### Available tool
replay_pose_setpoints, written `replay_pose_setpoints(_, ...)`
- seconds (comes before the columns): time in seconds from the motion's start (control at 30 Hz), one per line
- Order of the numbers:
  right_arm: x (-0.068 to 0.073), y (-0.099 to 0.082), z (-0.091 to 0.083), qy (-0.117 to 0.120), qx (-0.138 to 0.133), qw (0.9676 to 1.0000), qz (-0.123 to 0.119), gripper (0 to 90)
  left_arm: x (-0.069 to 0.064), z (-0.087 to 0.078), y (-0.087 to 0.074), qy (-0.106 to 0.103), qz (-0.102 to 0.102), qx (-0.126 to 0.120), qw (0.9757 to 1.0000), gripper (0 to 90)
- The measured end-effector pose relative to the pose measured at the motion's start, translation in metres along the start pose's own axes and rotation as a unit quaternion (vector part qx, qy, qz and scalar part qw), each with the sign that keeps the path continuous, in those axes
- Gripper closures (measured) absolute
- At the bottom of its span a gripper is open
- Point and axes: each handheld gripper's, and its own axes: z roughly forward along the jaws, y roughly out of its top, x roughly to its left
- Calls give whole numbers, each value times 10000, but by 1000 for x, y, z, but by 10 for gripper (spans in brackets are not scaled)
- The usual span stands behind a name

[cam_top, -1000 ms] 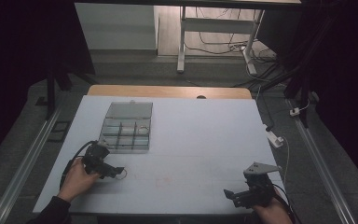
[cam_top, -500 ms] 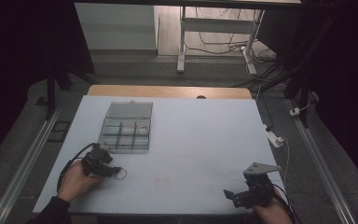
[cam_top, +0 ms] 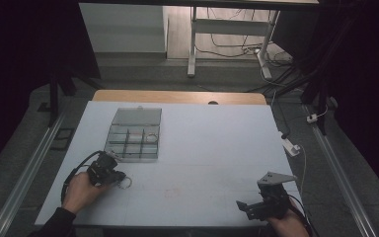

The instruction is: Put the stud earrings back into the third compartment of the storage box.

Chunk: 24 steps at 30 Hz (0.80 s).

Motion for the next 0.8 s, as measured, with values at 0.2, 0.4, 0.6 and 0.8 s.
replay_pose_setpoints(0.2, 0, 0, 0, 4, -1, 10000, 2, 2, 6, -8, -1, -165, -204, -309, 9992, 864)
replay_pose_setpoints(0.4, 0, 0, 0, 2, 0, 10000, -7, 2, 4, -16, -1, -187, -195, -574, 9980, 863)
replay_pose_setpoints(0.6, 0, 0, 0, 0, 1, 10000, -1, 2, 4, -28, -2, -170, -193, -1106, 9935, 864)
replay_pose_setpoints(0.8, 0, 0, 1, 1, 8, 10000, -2, 2, 4, -42, -2, -150, -236, -1646, 9860, 864)
